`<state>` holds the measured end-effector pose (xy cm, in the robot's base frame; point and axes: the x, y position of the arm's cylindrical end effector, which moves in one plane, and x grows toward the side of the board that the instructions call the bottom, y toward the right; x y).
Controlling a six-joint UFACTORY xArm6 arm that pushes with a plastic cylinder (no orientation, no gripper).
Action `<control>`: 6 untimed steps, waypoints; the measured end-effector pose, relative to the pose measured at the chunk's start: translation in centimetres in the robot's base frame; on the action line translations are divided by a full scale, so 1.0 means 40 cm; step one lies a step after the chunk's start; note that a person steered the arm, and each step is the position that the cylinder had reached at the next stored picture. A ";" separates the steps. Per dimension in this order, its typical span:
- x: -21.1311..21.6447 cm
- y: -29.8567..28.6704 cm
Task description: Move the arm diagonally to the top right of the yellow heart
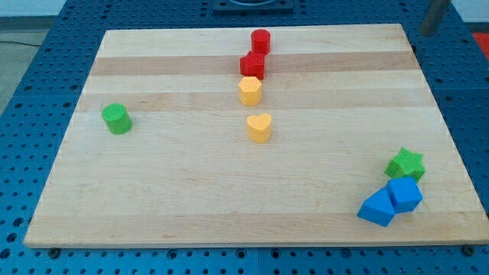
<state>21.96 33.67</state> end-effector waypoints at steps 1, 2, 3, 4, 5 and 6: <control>0.001 0.000; 0.020 -0.018; 0.074 -0.063; 0.125 -0.148; 0.141 -0.180; 0.235 -0.254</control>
